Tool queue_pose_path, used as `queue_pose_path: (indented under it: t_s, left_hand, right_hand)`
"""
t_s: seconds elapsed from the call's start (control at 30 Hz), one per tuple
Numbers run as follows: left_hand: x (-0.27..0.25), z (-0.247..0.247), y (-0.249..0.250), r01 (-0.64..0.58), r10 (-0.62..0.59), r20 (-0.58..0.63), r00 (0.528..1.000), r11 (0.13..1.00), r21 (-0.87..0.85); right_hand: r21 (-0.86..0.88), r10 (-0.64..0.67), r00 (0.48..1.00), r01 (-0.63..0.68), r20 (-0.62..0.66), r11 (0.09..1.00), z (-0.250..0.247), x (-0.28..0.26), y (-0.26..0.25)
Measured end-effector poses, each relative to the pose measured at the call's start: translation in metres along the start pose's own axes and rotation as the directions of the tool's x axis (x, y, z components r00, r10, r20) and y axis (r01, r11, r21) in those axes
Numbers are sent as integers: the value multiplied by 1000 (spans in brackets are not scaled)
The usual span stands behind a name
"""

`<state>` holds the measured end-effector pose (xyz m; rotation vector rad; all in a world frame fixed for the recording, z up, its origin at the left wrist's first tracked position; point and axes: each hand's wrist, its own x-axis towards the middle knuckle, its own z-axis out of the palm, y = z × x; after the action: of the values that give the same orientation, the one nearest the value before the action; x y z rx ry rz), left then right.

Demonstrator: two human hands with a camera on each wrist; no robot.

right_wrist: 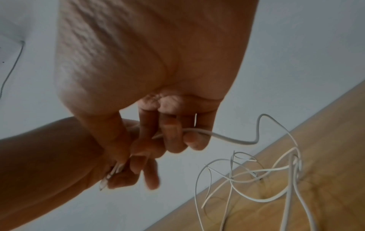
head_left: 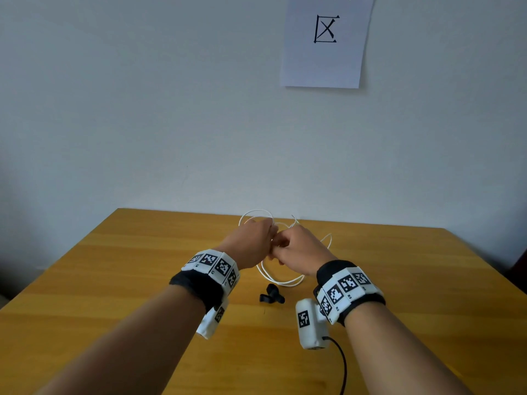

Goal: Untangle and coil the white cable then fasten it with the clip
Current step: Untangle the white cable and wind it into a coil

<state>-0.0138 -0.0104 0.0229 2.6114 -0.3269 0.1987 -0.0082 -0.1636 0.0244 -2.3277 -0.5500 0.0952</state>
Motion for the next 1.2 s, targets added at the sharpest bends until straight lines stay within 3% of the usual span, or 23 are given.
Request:
queue_pose_path:
  t_s: [0.23, 0.4, 0.5, 0.67, 0.87, 1.07, 1.2]
  left_hand:
    - [0, -3, -16, 132, -128, 69, 989, 990, -53]
    - [-5, 0, -19, 180, -166, 95, 982, 971, -159]
    - [-3, 0, -21, 253, -210, 166, 963, 917, -309]
    - [-4, -7, -20, 375, -239, 294, 925, 690, -620]
    - [-10, -14, -16, 445, -126, 428, 895, 341, -828]
    - [-13, -22, -8, 398, -68, 396, 916, 20, -917]
    - [-10, -25, -3, 278, -25, 293, 956, -242, -930]
  right_hand:
    - [31, 28, 997, -26, -74, 999, -3, 4, 18]
    - [36, 15, 993, -11, -117, 999, -4, 4, 23]
    - [48, 4, 989, 3, -146, 999, -4, 3, 23]
    - [70, 11, 985, 1, -172, 998, -9, 0, 23]
    - [94, 21, 979, -1, -204, 996, -11, -1, 24]
    - [101, 11, 973, 13, -229, 995, -7, 0, 27]
    - [125, 21, 974, 7, -227, 992, -5, 2, 29]
